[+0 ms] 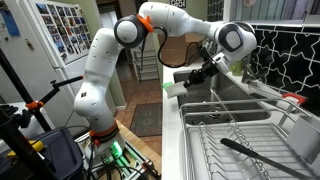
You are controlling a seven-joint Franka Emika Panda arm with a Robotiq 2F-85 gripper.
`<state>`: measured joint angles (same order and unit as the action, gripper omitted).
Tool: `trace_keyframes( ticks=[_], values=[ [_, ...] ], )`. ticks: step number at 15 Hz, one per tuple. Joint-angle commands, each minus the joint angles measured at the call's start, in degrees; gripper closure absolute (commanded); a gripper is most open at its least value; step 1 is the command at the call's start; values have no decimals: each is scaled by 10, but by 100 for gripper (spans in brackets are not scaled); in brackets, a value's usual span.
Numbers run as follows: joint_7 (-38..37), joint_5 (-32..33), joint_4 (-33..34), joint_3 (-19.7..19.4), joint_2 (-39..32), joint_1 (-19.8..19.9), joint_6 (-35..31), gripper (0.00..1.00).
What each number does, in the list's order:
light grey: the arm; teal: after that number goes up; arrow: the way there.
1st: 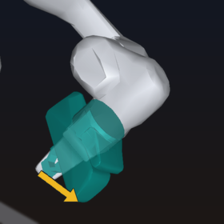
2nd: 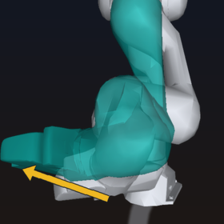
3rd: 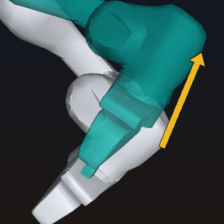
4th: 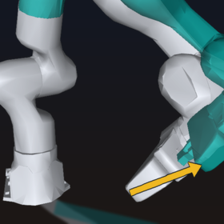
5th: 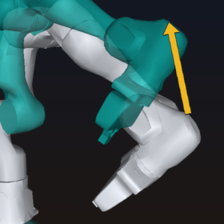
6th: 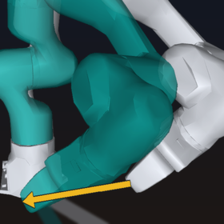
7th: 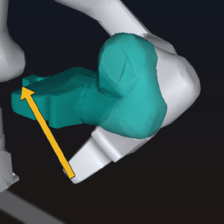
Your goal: Put the white sponge on the edge of the sink then put the green sponge in the sponge holder
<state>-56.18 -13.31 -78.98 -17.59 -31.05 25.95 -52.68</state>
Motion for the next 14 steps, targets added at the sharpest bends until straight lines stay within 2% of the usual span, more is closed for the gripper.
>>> trace_keyframes(
  ticks=[1,8,14],
  values=[
    [-14,29,-45,-18,-3,-42,-22,95],
    [-51,44,-97,-20,-3,-83,-68,95],
    [-62,56,-107,-17,-14,-93,-62,94]
  ],
)
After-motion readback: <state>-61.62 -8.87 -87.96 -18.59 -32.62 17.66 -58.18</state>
